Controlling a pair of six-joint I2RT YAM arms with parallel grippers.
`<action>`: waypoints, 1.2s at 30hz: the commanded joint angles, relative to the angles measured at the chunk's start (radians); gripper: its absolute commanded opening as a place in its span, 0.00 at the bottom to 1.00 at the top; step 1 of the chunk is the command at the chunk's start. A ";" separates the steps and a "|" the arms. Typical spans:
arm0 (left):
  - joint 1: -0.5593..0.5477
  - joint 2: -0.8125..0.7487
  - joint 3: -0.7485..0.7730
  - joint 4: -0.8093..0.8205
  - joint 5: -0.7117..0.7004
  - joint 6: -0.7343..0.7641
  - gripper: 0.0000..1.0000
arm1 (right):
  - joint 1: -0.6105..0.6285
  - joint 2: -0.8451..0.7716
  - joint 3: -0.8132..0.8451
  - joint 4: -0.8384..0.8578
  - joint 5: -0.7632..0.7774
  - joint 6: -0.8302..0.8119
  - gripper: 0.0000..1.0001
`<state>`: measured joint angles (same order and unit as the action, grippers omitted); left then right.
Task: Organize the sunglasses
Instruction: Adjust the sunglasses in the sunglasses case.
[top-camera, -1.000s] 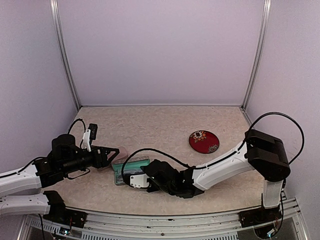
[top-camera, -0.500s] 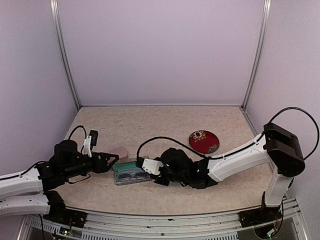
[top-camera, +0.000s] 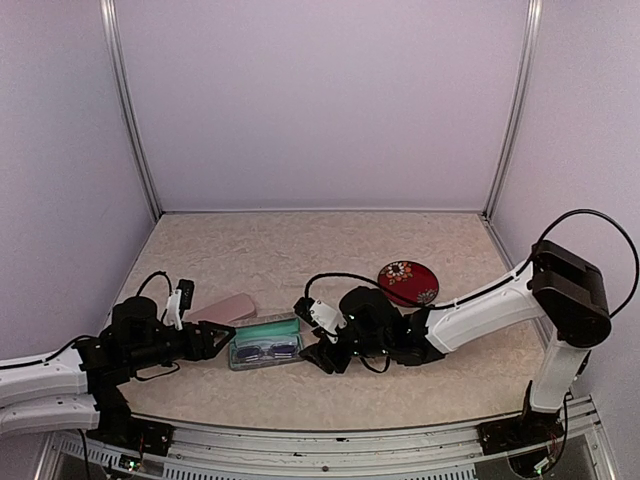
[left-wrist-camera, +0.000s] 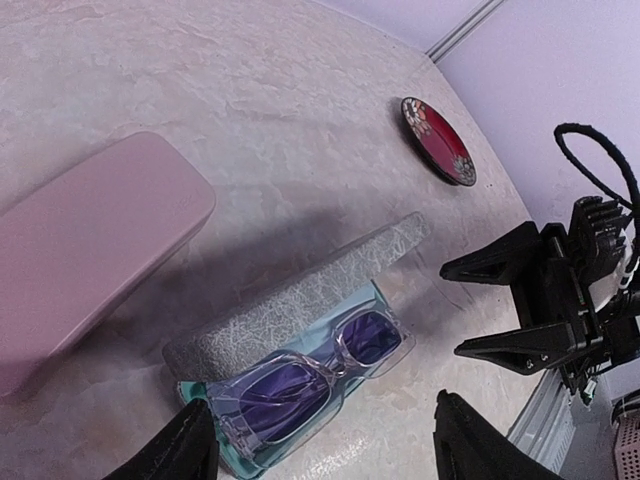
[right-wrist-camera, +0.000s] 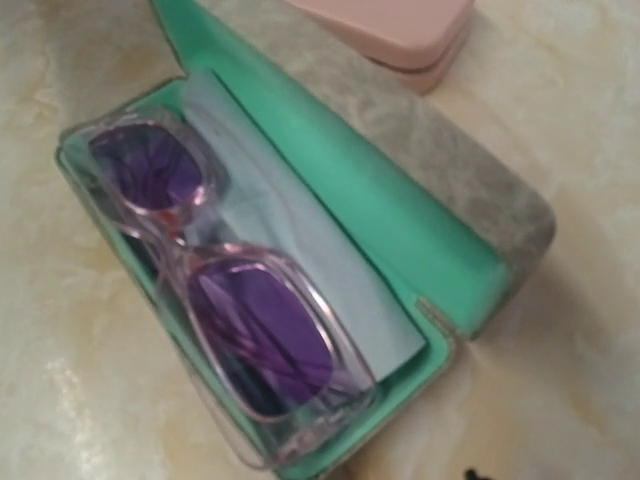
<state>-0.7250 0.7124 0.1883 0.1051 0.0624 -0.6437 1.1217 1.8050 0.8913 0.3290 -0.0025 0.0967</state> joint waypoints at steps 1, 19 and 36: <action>0.005 0.014 0.008 0.024 -0.016 -0.004 0.73 | -0.028 0.058 0.039 -0.013 -0.089 0.084 0.61; 0.007 0.042 0.028 0.027 -0.034 0.011 0.80 | -0.072 0.166 0.114 -0.003 -0.188 0.100 0.55; 0.007 0.045 0.024 0.027 -0.042 0.019 0.80 | -0.083 0.205 0.153 -0.016 -0.207 0.102 0.49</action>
<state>-0.7250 0.7532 0.1886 0.1051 0.0383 -0.6437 1.0481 1.9919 1.0210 0.3191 -0.2024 0.1867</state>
